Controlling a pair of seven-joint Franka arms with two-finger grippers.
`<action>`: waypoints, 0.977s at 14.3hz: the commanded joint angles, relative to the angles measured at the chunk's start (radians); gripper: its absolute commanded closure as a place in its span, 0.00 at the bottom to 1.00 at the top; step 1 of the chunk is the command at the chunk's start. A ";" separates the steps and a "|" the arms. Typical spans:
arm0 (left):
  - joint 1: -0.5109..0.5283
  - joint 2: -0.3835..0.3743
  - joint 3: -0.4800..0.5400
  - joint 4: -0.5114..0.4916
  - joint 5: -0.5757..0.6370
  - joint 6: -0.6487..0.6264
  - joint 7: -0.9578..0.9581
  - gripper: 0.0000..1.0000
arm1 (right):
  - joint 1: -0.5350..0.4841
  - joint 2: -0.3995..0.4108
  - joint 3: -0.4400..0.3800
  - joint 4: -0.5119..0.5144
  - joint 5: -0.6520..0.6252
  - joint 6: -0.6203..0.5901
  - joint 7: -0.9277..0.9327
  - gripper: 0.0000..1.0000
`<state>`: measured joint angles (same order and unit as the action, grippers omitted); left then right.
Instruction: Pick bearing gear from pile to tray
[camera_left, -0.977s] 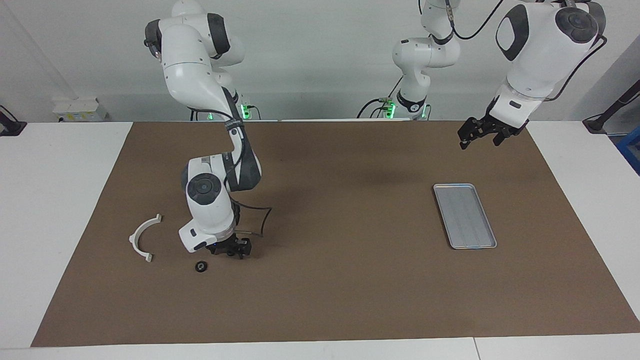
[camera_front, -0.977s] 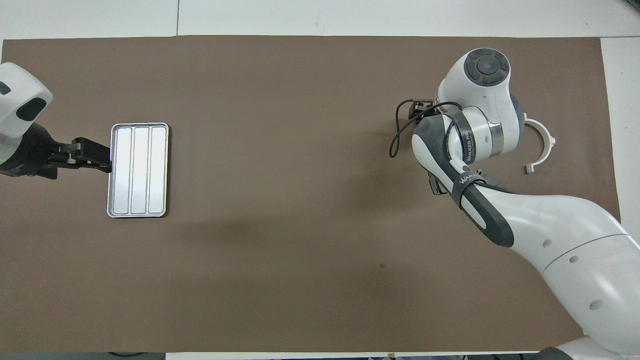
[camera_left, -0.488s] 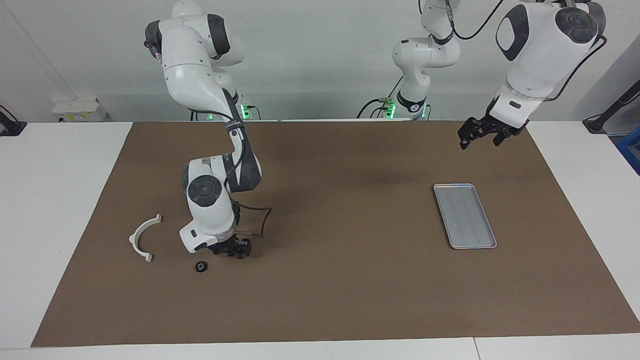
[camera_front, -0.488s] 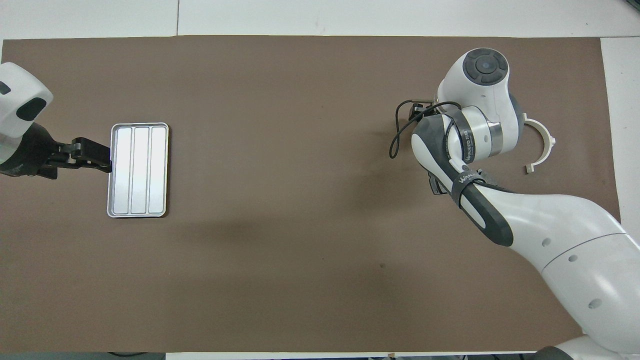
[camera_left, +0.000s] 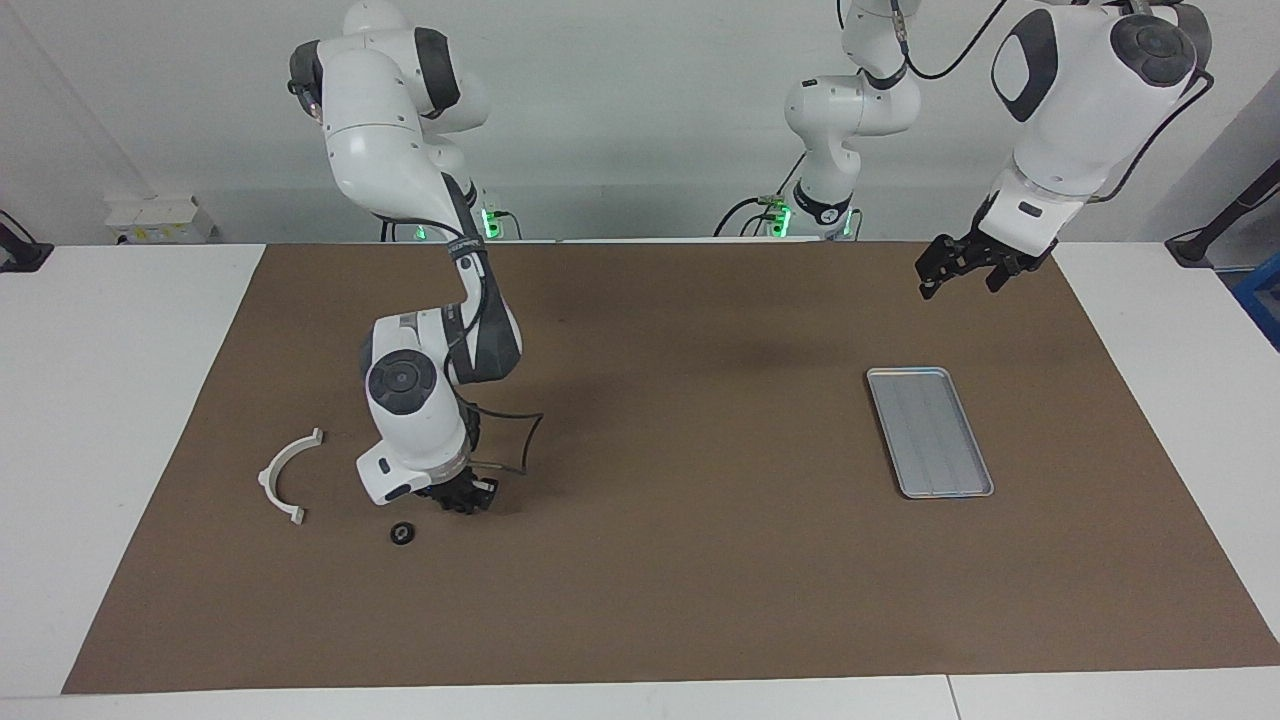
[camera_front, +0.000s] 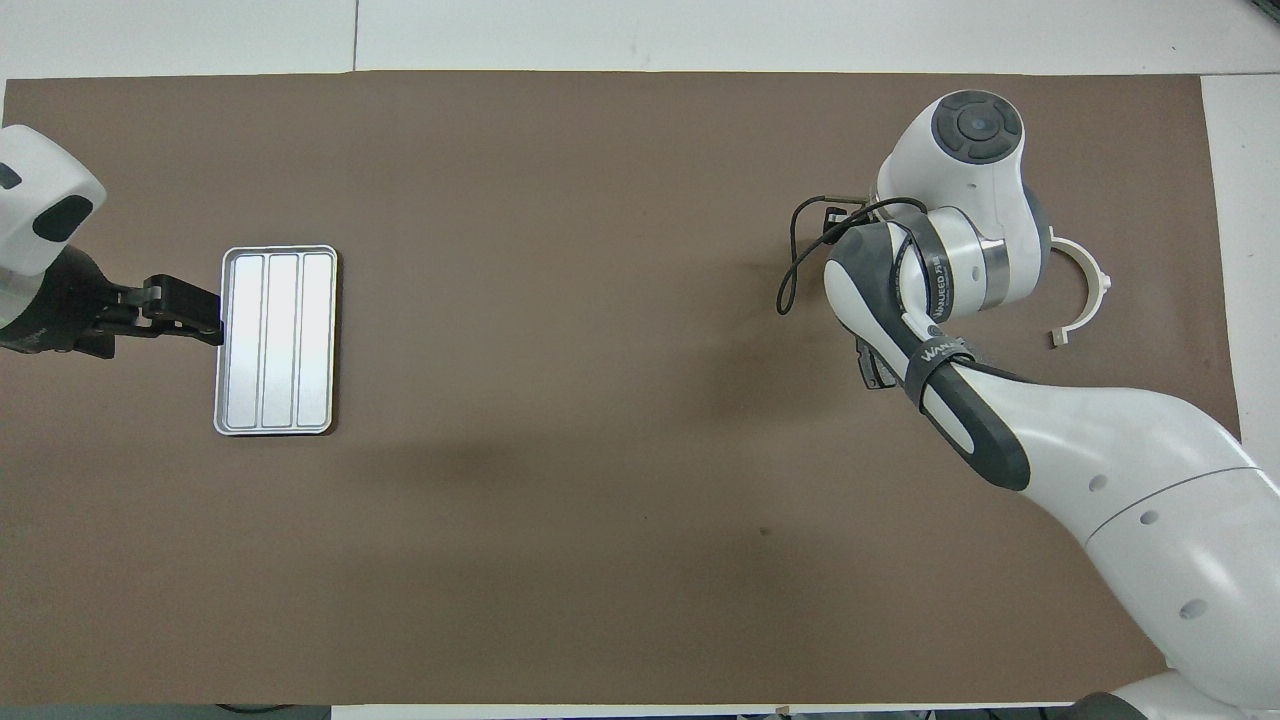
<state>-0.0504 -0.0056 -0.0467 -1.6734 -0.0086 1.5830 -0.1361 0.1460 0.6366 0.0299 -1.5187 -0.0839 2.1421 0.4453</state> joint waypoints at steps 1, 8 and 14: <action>-0.008 -0.016 0.008 -0.006 -0.004 -0.001 0.003 0.00 | -0.013 0.006 0.007 -0.003 0.010 -0.004 0.018 0.95; -0.008 -0.016 0.008 -0.006 -0.004 -0.001 0.003 0.00 | -0.010 -0.003 0.005 0.053 -0.010 -0.092 -0.005 1.00; -0.008 -0.016 0.008 -0.006 -0.004 -0.001 0.003 0.00 | 0.032 -0.080 0.039 0.307 0.000 -0.537 -0.099 1.00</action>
<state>-0.0504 -0.0056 -0.0467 -1.6734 -0.0086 1.5830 -0.1361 0.1522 0.5907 0.0427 -1.2628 -0.0853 1.7073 0.3614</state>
